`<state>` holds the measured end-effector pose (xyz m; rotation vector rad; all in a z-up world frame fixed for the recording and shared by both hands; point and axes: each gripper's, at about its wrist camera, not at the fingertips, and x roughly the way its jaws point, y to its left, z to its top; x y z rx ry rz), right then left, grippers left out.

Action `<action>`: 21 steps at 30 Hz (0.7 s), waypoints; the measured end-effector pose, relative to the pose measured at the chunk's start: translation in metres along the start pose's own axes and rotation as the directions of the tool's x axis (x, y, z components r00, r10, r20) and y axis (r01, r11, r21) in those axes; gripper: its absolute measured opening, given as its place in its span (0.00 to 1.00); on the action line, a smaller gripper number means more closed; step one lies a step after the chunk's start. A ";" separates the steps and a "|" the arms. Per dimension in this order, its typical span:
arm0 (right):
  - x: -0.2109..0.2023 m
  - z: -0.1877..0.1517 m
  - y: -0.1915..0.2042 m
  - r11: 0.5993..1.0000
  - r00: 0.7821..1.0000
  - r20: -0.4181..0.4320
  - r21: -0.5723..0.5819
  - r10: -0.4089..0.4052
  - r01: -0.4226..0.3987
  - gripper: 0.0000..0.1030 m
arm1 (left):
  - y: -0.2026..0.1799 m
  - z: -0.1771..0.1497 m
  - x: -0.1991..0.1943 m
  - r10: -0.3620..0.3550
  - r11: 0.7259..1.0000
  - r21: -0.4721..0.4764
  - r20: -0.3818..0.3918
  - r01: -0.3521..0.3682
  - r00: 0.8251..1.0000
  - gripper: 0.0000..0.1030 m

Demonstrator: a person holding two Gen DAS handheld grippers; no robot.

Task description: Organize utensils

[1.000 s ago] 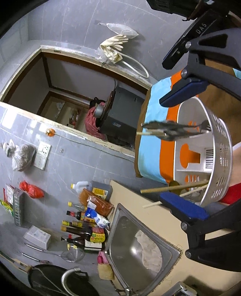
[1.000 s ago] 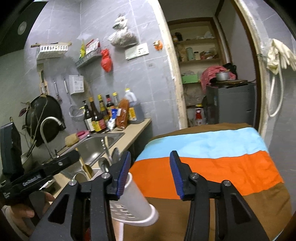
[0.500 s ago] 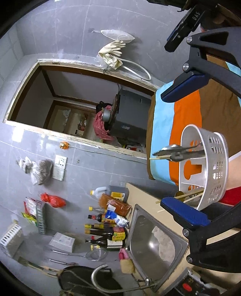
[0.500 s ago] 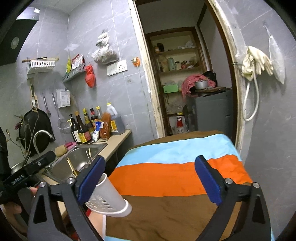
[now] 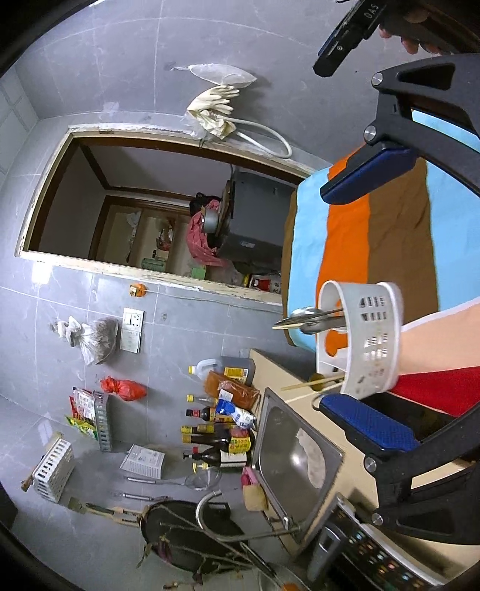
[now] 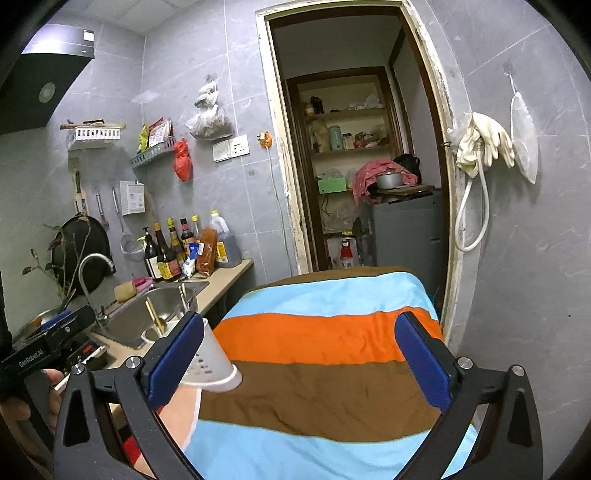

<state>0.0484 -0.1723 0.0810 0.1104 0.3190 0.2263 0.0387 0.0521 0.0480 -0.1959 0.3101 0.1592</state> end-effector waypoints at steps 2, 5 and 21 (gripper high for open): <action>-0.012 -0.003 -0.002 1.000 1.000 0.000 0.005 0.009 -0.009 0.98 | -0.004 -0.004 -0.010 0.008 1.000 0.003 0.001 -0.008 1.000 1.00; -0.026 -0.009 -0.008 1.000 1.000 -0.002 0.001 0.016 -0.016 0.98 | -0.010 -0.012 -0.024 0.026 1.000 0.006 0.001 -0.026 1.000 1.00; -0.053 -0.029 -0.027 0.999 0.999 -0.033 0.015 0.033 -0.033 0.98 | -0.024 -0.034 -0.048 0.063 0.998 0.007 -0.027 -0.063 0.998 1.00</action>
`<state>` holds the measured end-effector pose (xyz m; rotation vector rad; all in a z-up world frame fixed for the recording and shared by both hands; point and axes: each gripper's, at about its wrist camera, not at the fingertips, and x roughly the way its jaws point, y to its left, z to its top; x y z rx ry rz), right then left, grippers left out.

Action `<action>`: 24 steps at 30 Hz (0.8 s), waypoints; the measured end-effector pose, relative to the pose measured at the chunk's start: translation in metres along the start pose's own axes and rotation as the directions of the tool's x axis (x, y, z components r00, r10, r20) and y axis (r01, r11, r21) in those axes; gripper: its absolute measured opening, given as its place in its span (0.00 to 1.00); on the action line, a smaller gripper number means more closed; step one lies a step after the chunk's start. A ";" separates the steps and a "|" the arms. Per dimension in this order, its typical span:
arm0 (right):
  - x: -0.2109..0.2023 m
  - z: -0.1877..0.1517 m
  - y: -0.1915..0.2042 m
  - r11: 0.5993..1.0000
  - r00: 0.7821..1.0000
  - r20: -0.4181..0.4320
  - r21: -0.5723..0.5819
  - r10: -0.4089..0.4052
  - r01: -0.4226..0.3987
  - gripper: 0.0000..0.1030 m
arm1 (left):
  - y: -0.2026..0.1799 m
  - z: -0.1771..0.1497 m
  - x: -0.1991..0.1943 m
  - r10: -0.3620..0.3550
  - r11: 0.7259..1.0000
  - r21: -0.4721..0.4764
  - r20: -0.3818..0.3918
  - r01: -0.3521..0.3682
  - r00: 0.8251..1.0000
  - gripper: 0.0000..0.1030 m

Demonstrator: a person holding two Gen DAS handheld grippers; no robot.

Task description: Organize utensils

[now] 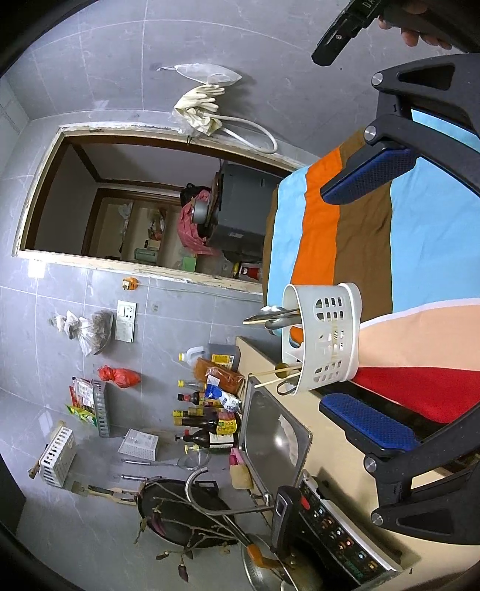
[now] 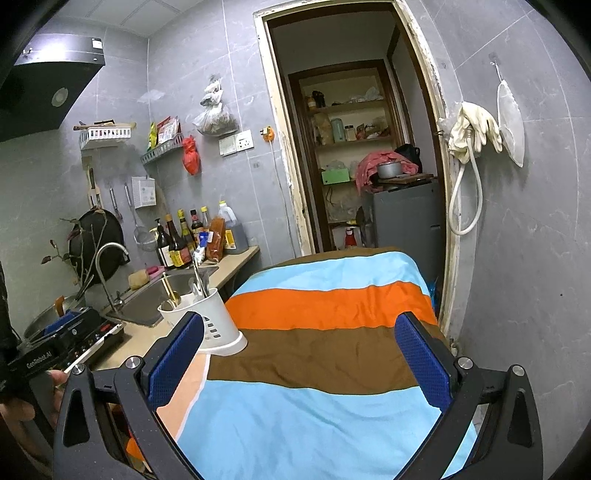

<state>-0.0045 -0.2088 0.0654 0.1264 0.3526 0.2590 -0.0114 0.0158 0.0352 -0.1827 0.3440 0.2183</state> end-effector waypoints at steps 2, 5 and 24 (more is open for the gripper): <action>0.001 0.000 0.001 1.000 1.000 -0.004 -0.002 0.004 -0.004 0.98 | 0.001 0.000 0.000 -0.002 1.000 0.000 0.001 0.002 1.000 1.00; 0.003 -0.002 0.002 1.000 1.000 -0.012 -0.006 0.009 -0.009 0.98 | 0.001 0.000 0.000 -0.001 1.000 -0.001 0.000 0.001 1.000 1.00; 0.006 -0.007 0.002 1.000 1.000 -0.025 -0.003 0.012 -0.012 0.98 | 0.001 0.001 -0.001 0.005 1.000 -0.002 0.000 -0.005 1.000 1.00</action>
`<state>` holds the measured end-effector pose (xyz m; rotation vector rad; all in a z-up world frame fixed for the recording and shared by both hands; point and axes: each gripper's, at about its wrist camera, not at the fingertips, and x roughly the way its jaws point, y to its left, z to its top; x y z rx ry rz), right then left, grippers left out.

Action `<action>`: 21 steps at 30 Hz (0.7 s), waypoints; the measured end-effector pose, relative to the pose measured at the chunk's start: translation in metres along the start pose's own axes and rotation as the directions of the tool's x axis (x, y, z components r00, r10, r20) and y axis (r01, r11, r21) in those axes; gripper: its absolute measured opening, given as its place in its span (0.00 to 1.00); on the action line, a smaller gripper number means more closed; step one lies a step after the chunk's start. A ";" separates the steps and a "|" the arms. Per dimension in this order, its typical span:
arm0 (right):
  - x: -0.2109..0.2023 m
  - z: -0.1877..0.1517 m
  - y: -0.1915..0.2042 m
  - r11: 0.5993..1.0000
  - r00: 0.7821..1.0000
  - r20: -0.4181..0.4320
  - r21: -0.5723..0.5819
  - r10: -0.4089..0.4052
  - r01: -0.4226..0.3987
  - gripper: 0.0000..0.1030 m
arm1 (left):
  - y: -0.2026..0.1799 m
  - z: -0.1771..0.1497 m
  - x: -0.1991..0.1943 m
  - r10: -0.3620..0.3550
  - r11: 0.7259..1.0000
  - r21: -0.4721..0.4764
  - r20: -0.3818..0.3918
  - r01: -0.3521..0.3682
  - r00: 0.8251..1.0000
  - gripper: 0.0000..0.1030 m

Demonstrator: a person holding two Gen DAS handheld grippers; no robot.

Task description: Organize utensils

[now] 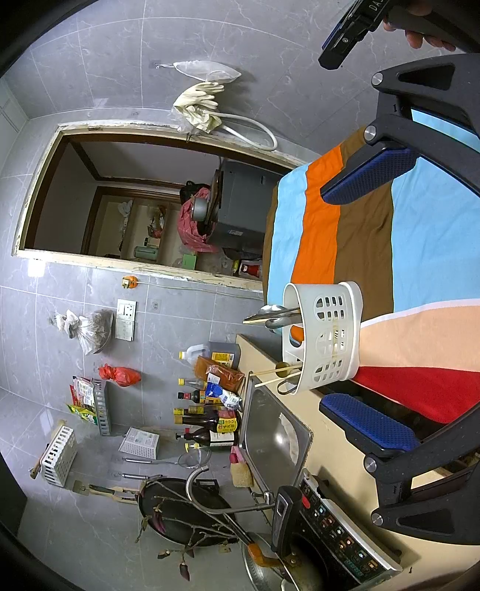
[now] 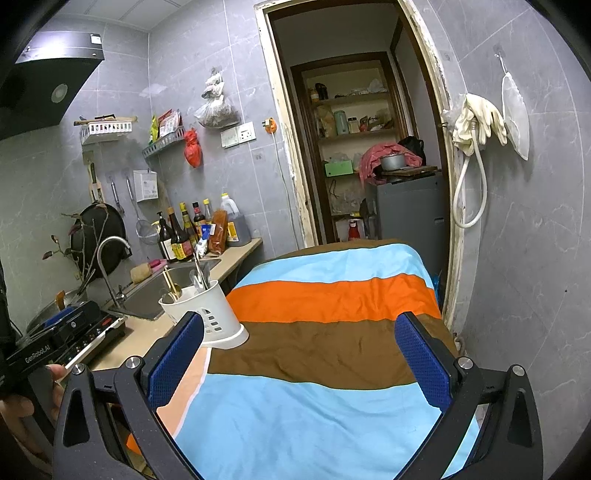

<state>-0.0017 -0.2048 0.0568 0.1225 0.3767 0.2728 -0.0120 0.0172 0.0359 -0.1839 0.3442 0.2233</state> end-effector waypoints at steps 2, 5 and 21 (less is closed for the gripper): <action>0.000 0.001 0.000 1.000 1.000 0.001 0.000 0.000 0.000 0.98 | 0.000 0.000 0.001 -0.001 1.000 0.000 0.000 0.001 1.000 1.00; 0.000 0.000 0.000 1.000 1.000 -0.001 0.000 0.000 0.000 0.98 | 0.000 0.000 0.001 0.001 1.000 0.001 -0.001 -0.001 1.000 1.00; 0.005 -0.003 -0.005 1.000 1.000 -0.006 0.005 -0.001 0.001 0.98 | 0.001 0.001 0.001 0.000 1.000 -0.001 -0.002 0.000 1.000 1.00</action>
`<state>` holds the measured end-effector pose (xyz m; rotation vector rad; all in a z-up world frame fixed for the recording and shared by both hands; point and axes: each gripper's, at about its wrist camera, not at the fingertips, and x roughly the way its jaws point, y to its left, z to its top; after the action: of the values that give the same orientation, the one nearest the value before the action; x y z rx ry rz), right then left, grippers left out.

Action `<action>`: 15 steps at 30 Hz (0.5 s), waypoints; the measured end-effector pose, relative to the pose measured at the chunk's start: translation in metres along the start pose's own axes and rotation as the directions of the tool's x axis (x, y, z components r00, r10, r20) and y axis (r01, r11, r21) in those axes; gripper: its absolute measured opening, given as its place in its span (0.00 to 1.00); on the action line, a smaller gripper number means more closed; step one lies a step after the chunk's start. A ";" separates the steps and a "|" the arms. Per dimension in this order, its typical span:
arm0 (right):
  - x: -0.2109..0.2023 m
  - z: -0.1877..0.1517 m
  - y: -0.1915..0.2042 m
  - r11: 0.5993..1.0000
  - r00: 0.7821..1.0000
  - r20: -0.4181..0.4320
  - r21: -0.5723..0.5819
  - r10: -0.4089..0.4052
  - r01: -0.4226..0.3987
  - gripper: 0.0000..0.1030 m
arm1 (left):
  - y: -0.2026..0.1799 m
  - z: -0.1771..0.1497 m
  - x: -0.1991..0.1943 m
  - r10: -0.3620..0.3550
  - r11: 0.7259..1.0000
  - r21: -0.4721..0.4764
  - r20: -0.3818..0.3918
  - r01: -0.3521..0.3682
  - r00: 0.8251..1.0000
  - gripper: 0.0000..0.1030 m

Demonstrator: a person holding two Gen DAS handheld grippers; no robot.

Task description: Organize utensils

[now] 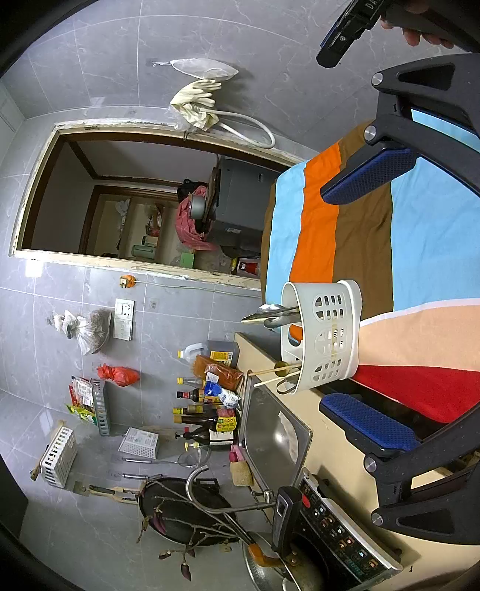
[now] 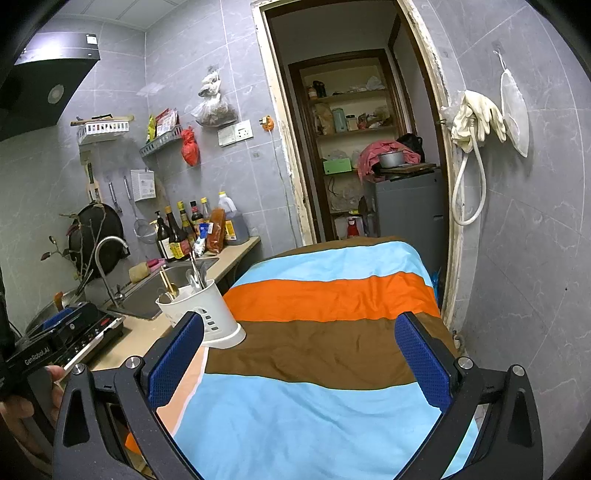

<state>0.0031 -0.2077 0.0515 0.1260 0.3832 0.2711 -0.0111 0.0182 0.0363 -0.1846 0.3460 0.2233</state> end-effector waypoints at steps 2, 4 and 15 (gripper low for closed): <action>0.000 0.001 -0.001 1.000 1.000 -0.001 -0.001 0.002 -0.002 0.98 | 0.000 0.000 0.000 -0.002 1.000 0.000 -0.003 0.002 1.000 1.00; 0.000 0.000 -0.001 1.000 1.000 -0.001 -0.002 0.001 -0.001 0.98 | 0.000 0.000 0.000 0.000 1.000 0.002 -0.001 0.000 1.000 1.00; 0.001 0.000 -0.001 1.000 1.000 -0.003 -0.001 0.001 -0.001 0.98 | 0.000 0.001 0.001 0.000 1.000 0.002 -0.003 0.000 1.000 1.00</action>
<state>0.0039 -0.2088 0.0508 0.1250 0.3862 0.2723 -0.0101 0.0184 0.0368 -0.1829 0.3496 0.2230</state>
